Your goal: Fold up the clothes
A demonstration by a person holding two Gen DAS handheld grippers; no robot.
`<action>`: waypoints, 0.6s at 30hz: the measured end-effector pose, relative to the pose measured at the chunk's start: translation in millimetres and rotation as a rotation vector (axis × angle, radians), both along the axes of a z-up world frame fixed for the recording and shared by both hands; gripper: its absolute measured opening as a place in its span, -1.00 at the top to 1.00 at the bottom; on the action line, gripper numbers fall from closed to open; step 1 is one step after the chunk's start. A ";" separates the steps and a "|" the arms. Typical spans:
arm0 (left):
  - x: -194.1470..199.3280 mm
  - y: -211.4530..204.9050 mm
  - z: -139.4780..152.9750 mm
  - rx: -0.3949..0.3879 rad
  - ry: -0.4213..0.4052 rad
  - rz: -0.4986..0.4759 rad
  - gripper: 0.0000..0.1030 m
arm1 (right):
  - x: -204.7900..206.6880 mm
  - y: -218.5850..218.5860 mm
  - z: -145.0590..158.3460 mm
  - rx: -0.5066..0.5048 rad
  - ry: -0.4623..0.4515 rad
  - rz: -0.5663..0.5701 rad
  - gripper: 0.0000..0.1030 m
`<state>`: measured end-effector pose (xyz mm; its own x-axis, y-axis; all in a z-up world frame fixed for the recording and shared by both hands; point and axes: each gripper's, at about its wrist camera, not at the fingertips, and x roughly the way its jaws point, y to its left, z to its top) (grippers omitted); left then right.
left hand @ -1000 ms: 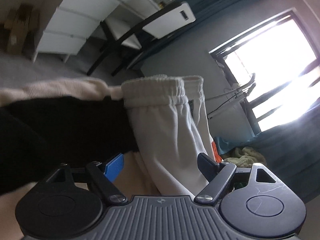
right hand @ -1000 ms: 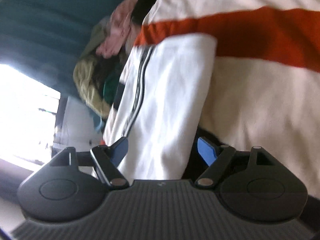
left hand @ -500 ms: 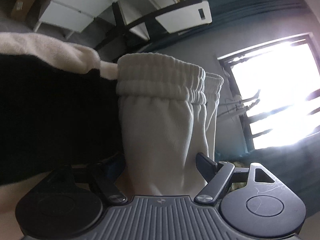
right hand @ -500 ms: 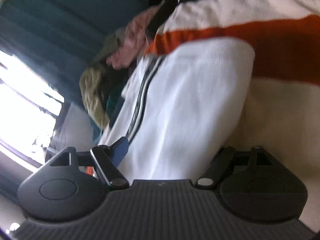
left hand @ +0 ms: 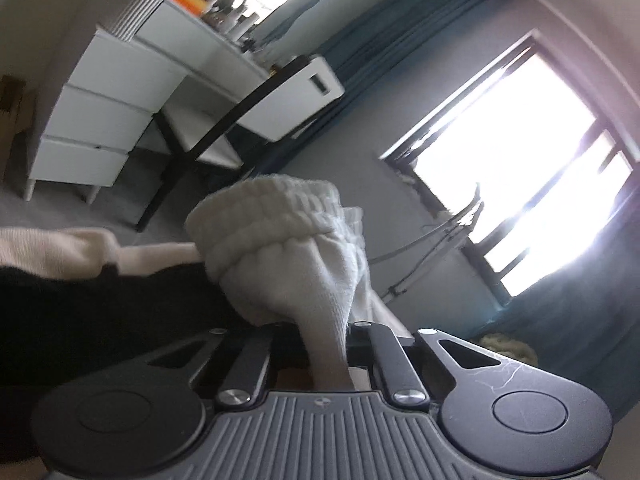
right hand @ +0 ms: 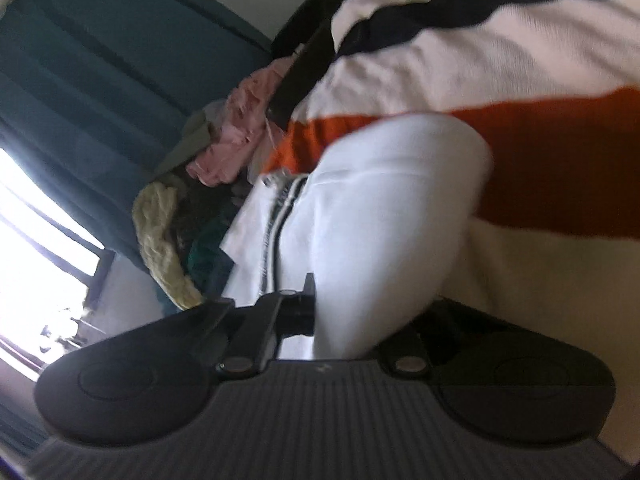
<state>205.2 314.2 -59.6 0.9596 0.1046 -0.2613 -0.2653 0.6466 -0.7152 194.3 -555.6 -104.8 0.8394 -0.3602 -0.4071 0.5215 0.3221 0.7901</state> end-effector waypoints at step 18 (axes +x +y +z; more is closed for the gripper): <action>-150.9 -15.3 39.2 -0.130 0.161 0.003 0.84 | -145.4 -32.5 16.2 0.167 0.034 -0.048 0.79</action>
<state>54.3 298.9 -20.4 0.9041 0.0629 -0.4227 -0.3846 0.5508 -0.7408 48.9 -588.1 -88.7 0.8076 -0.3245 -0.4924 0.5603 0.1615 0.8124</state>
